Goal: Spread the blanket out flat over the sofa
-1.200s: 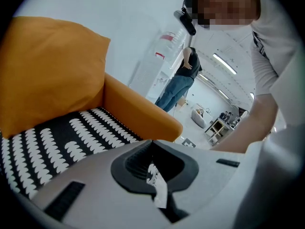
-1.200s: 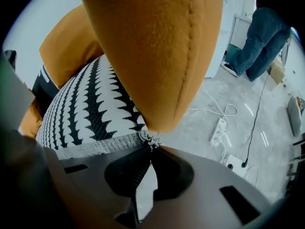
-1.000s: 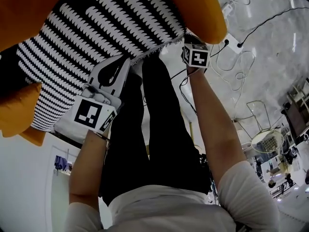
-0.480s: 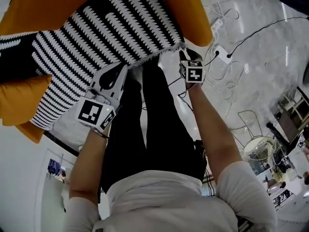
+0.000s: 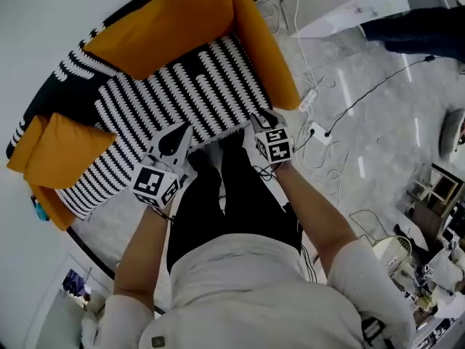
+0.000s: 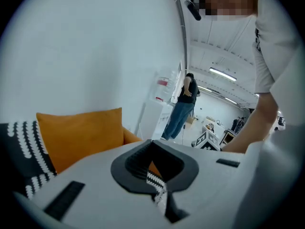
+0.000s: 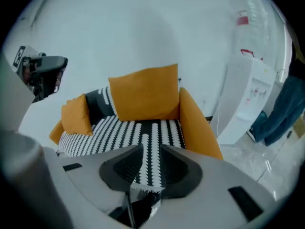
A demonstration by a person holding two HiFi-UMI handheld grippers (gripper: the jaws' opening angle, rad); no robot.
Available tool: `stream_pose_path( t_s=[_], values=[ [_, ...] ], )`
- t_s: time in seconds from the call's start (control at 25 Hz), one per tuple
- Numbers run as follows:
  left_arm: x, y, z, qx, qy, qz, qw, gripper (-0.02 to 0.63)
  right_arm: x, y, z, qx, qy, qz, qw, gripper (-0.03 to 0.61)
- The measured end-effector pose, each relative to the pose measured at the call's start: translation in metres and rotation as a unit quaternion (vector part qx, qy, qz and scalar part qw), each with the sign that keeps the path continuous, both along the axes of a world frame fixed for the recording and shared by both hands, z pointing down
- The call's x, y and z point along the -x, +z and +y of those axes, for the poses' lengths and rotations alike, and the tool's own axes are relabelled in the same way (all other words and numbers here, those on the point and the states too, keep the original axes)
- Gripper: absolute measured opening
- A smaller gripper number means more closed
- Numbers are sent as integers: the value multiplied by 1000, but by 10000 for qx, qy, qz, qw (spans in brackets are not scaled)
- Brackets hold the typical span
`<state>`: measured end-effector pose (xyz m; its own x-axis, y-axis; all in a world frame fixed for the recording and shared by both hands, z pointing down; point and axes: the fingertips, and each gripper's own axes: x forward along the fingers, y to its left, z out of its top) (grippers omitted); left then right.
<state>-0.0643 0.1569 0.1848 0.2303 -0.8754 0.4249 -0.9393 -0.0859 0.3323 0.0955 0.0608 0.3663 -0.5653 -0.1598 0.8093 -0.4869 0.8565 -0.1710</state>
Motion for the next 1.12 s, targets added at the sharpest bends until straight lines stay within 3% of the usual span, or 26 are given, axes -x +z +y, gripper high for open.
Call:
stream_pose_path(
  t_s=[0.36,0.72,1.12],
  values=[
    [43,-113,60,-510,-367,-348,9974,9,86,-171,31,-655,-542,-1056,9908,129],
    [88,-186,124,-942,-874,-685,9893,9,139,-302,89,-1340,-1305,-1864,9645,106],
    [103,-261,186,-1616,-1010,-986,9767,9,162,-407,136,-1881,-1621,-2567,9341,35]
  ],
)
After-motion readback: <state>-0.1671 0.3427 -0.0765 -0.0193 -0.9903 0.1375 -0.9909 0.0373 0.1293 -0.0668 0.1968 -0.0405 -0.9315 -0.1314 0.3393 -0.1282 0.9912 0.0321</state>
